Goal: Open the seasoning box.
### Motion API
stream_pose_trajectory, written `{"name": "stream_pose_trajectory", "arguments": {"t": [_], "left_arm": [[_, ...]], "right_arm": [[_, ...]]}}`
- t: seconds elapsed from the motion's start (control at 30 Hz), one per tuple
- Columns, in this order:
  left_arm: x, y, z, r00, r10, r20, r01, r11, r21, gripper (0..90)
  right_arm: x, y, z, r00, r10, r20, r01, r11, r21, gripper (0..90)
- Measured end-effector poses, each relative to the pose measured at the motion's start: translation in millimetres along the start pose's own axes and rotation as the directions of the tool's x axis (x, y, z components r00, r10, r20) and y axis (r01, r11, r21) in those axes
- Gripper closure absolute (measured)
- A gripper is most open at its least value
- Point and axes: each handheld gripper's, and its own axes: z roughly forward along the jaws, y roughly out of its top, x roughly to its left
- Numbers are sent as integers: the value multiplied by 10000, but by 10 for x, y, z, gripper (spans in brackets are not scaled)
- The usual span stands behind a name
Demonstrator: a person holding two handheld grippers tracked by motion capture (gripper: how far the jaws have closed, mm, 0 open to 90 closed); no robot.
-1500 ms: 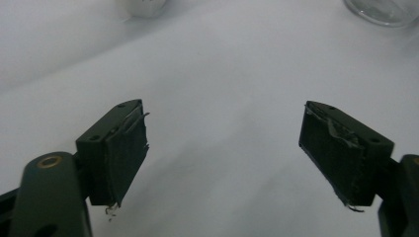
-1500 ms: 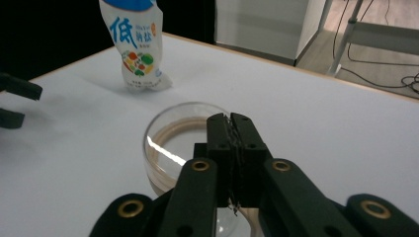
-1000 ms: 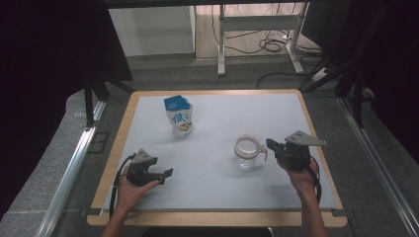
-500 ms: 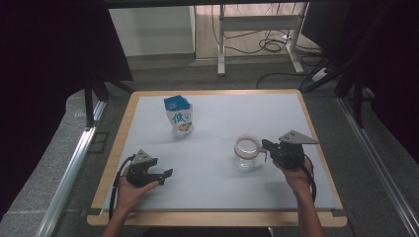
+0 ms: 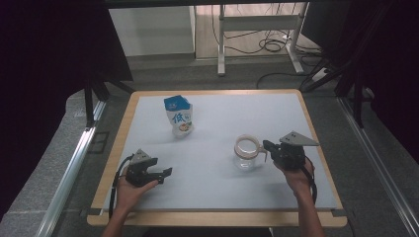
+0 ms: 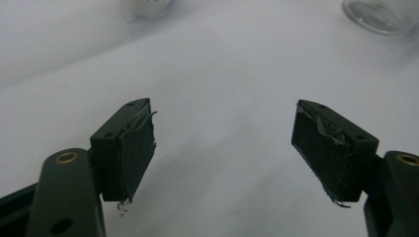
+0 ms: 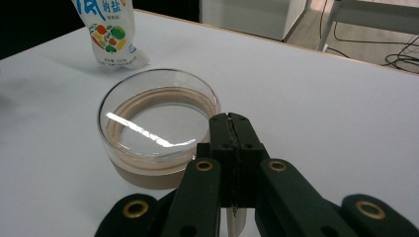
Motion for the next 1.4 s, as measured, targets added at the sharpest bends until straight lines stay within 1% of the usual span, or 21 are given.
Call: {"name": "stream_pose_trajectory", "arguments": {"t": [0.13, 0.27, 0.47, 0.53, 0.6, 0.67, 0.77, 0.83, 0.87, 0.9, 0.93, 0.97, 1.0, 1.03, 1.07, 1.13, 1.17, 1.2, 1.27, 1.3, 1.4], "left_arm": [[-18, 14, -2, 10000, -50, 84, 50, 9999, -95, 241], [-23, 19, -2, 9999, -149, 73, 150, 9998, -152, 257], [-50, 30, -20, 9998, -113, 139, 116, 9997, -195, 285], [-54, 33, -24, 9999, -89, 131, 92, 9997, -221, 312], [-65, 38, -25, 10000, -26, 54, 29, 9992, -400, 338], [-79, 39, -33, 10000, -15, -18, 13, 9979, -645, 387], [-94, 43, -43, 9999, 13, -167, -27, 9967, -807, 486], [-102, 46, -59, 9999, 16, -128, -28, 9951, -985, 556], [-102, 46, -59, 9999, 16, -128, -28, 9951, -985, 584], [-102, 47, -65, 9999, 63, -122, -75, 9951, -981, 584], [-104, 50, -68, 10000, 61, -39, -64, 9950, -998, 617], [-109, 56, -68, 9999, -24, 146, 40, 9944, -1056, 672], [-114, 62, -66, 9996, -24, 284, 55, 9939, -1098, 703], [-114, 62, -66, 9996, -24, 284, 55, 9939, -1098, 734], [-127, 70, -63, 9992, -4, 389, 47, 9939, -1102, 759], [-169, 89, -47, 9983, 101, 573, -39, 9942, -1071, 782], [-198, 99, -33, 9979, 189, 614, -125, 9946, -1030, 832], [-233, 117, -7, 9968, 295, 740, -219, 9947, -1007, 848], [-252, 129, 11, 9962, 345, 801, -263, 9945, -1009, 867], [-287, 161, 50, 9944, 441, 958, -339, 9939, -1051, 877], [-328, 207, 99, 9929, 551, 1057, -446, 9940, -994, 891]], "right_arm": [[-13, -12, -11, 10000, 71, -3, -71, 10000, -48, 900], [-14, -21, -15, 9999, 109, -26, -110, 9999, -94, 900], [-10, -24, -17, 9999, 135, -4, -135, 9999, -99, 900], [-4, -31, -19, 9999, 161, 1, -161, 9998, -148, 900], [-1, -36, -25, 9998, 178, 16, -178, 9997, -157, 900], [4, -41, -31, 9998, 190, 23, -189, 9997, -161, 900], [1, -49, -33, 9997, 242, -33, -243, 9995, -211, 900], [-9, -56, -34, 9994, 335, -69, -337, 9991, -253, 900], [-9, -56, -34, 9994, 335, -69, -337, 9991, -253, 900], [-10, -58, -35, 9993, 372, -80, -374, 9990, -258, 900], [-9, -59, -34, 9993, 371, -71, -373, 9990, -258, 900], [-6, -59, -33, 9994, 339, -43, -340, 9991, -253, 900], [-6, -60, -33, 9994, 343, -42, -344, 9991, -257, 900], [-6, -60, -33, 9994, 343, -42, -344, 9991, -257, 900], [-10, -63, -34, 9993, 366, -59, -367, 9990, -264, 900], [-10, -64, -33, 9993, 369, -58, -370, 9990, -269, 900], [-8, -64, -33, 9993, 358, -47, -360, 9990, -267, 900], [-8, -65, -33, 9993, 360, -50, -361, 9990, -268, 900], [-10, -66, -34, 9993, 364, -59, -366, 9990, -271, 900], [-14, -69, -34, 9992, 389, -83, -391, 9989, -271, 900], [-11, -75, -34, 9991, 411, -76, -413, 9988, -279, 900]]}}
